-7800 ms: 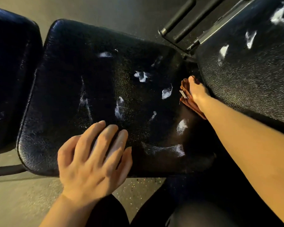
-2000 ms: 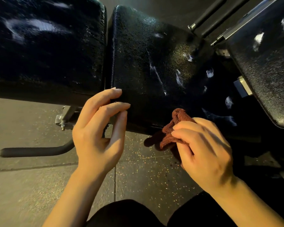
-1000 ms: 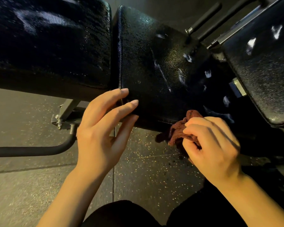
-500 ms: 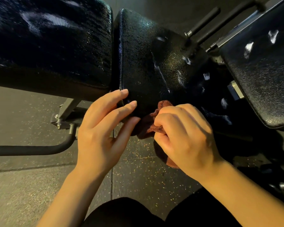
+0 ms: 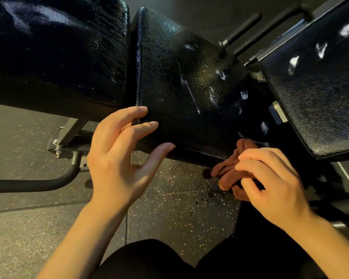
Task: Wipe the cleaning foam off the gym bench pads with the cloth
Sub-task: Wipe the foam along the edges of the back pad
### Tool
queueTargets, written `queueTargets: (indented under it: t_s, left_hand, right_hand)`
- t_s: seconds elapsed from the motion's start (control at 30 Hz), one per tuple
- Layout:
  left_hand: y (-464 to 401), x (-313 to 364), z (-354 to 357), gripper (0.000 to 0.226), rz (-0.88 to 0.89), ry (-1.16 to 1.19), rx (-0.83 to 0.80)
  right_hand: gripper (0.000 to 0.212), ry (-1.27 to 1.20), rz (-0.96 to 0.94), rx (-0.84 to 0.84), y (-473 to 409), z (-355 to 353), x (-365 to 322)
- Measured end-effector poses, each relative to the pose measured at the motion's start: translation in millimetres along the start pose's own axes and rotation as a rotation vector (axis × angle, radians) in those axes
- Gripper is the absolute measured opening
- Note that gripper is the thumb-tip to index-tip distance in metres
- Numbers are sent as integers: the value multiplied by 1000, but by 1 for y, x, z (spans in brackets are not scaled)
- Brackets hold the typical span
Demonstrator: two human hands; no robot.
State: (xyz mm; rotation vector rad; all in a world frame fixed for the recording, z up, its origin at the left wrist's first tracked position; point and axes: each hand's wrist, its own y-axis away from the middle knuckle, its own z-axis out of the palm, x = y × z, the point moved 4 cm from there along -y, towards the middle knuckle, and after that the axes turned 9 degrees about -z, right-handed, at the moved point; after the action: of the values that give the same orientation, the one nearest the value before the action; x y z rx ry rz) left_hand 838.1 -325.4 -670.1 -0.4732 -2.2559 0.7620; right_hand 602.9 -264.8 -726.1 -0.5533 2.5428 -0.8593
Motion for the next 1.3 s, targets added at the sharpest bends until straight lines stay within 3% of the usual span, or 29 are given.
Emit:
queueTargets:
  t_s: [0.2, 0.33, 0.4, 0.5, 0.6, 0.73, 0.87, 1.13, 1.3]
  left_hand:
    - [3, -1, -4, 33, 9, -10, -90]
    - [13, 15, -13, 28, 140, -28, -94]
    - [22, 20, -4, 35, 140, 57, -299]
    - [33, 14, 14, 40, -76, 178, -525]
    - [39, 7, 18, 10, -188, 199, -459]
    - [40, 3, 1, 2, -286, 164, -244]
    - [39, -3, -8, 13, -395, 150, -53]
    - [38, -6, 9, 46, -479, 183, 55]
    - [37, -9, 14, 49, -485, 194, 111]
  right_hand:
    - [16, -207, 115, 126, -18, 2, -26]
    - [14, -190, 91, 176, -39, 0, -41]
    - [15, -137, 90, 202, -48, -3, -47]
    - [13, -163, 30, 158, -51, -9, -50]
    - [14, -274, 58, 51, -46, -6, -46]
    - [17, -253, 19, 24, -53, 5, -46]
    - [16, -220, -121, -9, -80, 14, -56]
    - [9, -297, -19, -144, -91, 16, -40]
    - [15, -300, -11, -194, -85, 14, -32]
